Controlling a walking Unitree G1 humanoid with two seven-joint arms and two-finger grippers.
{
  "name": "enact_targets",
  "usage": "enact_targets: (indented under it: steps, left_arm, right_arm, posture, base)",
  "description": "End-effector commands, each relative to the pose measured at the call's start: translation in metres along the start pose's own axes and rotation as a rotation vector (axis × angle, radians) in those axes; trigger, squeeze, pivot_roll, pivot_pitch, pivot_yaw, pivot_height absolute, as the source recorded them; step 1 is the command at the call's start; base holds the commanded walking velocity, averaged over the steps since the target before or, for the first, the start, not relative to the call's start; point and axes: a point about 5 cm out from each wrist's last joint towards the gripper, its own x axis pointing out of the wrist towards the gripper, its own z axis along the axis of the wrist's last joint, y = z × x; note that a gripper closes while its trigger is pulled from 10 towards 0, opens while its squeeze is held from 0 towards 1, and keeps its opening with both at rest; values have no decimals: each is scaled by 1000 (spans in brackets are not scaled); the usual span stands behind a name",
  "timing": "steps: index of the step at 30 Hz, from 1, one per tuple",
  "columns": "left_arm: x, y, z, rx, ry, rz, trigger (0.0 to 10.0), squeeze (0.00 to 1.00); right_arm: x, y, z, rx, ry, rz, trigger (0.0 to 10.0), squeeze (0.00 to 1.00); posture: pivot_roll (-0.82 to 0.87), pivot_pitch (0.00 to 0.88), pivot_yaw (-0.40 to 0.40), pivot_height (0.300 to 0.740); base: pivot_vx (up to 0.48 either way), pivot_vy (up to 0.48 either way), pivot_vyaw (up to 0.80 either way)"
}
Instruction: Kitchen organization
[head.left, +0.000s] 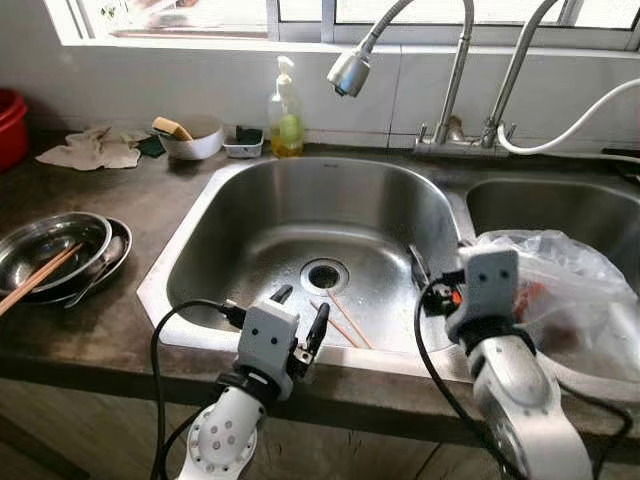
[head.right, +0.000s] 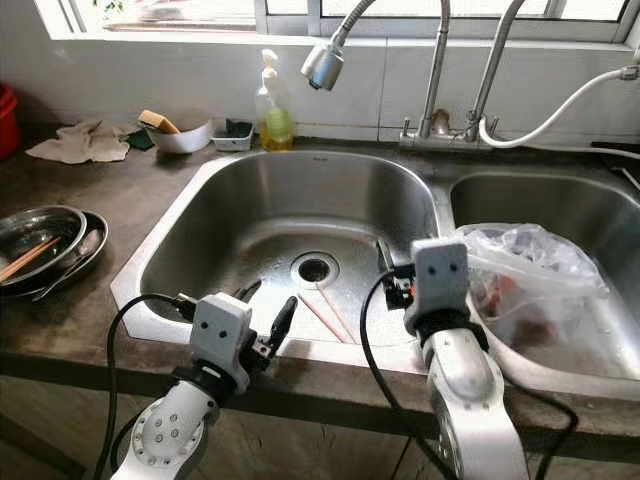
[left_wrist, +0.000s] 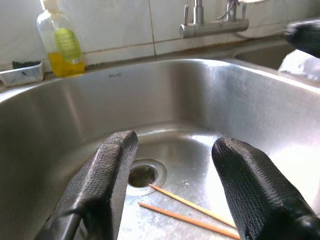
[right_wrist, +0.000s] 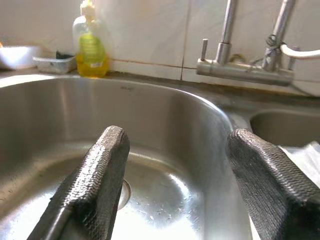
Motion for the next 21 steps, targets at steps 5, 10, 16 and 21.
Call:
enact_targets:
  steps: [5,10,16,21]
  left_arm:
    - [1,5,12,-7,-71,44,10000,0]
    - [0,5,13,10,-85,57,10000,0]
    - [-3,-2,10,-6,-73,41,10000,0]
    - [-4,-3,10,-7,-75,36,10000,0]
  right_arm:
    - [-13,13,12,73,-80,9,10000,0]
    - [-18,17,14,95,-94,13,10000,0]
    - [-22,21,11,104,-79,59,10000,0]
    - [-26,20,4,36,-45,162,10000,0]
  posture:
    - [139,32,-3,740]
    - [137,24,-4,740]
    - [136,20,-7,740]
    - [138,20,-12,740]
  base:
    - [0,0,0]
    - [0,0,0]
    - [0,0,0]
    - [0,0,0]
